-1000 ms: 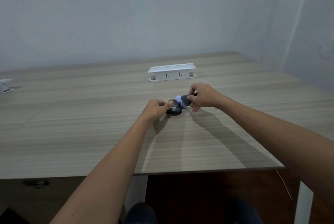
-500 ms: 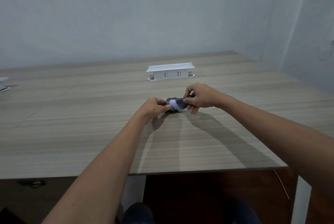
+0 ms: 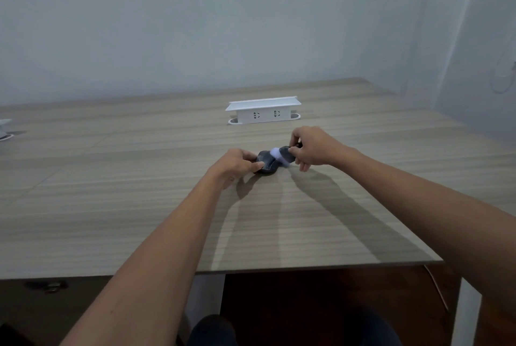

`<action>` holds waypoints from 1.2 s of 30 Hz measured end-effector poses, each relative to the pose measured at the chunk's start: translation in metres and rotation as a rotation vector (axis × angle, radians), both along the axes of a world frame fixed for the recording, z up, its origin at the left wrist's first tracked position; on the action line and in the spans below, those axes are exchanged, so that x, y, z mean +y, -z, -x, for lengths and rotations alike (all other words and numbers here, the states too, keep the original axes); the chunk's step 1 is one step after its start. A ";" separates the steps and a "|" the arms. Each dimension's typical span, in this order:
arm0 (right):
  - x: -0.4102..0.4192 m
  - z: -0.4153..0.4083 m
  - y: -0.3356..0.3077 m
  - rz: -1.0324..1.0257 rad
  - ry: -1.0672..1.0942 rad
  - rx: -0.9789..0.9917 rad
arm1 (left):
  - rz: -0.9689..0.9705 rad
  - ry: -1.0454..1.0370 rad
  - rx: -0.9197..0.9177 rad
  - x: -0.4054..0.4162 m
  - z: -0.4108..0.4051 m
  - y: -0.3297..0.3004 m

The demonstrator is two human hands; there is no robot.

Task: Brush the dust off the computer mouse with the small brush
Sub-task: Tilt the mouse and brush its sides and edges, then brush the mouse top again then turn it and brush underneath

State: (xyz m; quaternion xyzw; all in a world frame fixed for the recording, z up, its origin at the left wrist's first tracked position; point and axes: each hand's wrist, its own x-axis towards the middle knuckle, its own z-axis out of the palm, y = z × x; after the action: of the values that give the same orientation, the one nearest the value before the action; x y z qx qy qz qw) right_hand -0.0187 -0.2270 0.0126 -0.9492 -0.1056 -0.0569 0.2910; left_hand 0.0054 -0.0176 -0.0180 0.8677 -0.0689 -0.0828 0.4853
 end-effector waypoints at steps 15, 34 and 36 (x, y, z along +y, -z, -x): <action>0.004 -0.010 0.009 -0.044 0.098 -0.004 | -0.031 0.007 -0.011 0.000 -0.003 0.000; -0.005 -0.028 0.006 -0.215 0.091 0.035 | -0.234 0.190 -0.049 0.030 -0.017 -0.018; -0.008 -0.029 0.003 -0.212 0.107 0.010 | -0.272 0.168 -0.093 0.033 -0.026 -0.022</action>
State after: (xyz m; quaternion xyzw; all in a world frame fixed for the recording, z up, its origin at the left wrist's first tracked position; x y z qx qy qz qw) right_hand 0.0103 -0.2351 0.0094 -0.9176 -0.0468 -0.0786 0.3867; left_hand 0.0313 0.0153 0.0043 0.9195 -0.1518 -0.0913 0.3508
